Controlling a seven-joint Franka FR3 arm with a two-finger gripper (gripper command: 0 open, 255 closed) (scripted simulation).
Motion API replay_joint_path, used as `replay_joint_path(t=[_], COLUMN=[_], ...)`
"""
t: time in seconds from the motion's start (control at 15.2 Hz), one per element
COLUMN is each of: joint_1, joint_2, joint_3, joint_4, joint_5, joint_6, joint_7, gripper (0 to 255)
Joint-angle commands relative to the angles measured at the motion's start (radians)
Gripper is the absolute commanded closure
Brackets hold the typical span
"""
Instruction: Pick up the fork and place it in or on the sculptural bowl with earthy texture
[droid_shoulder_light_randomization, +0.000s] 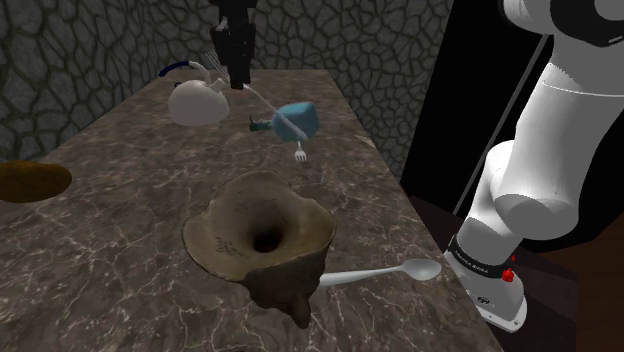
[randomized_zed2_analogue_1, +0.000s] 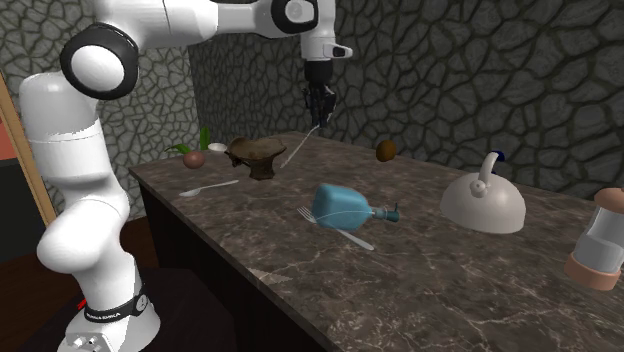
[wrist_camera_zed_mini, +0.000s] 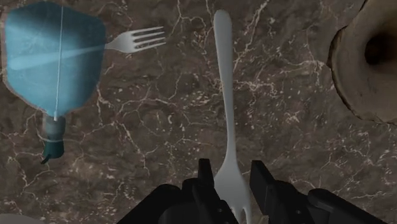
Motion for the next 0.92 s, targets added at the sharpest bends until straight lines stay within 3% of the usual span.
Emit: replay_joint_path(t=[0.0,0.86], joint_1=[0.021,0.153], joint_2=[-0.028,-0.149], joint_3=[0.020,0.170], joint_4=[-0.030,-0.157], joint_5=[0.003,0.035], joint_6=[0.004,0.020], joint_7=[0.042,0.325], gripper=[255,255])
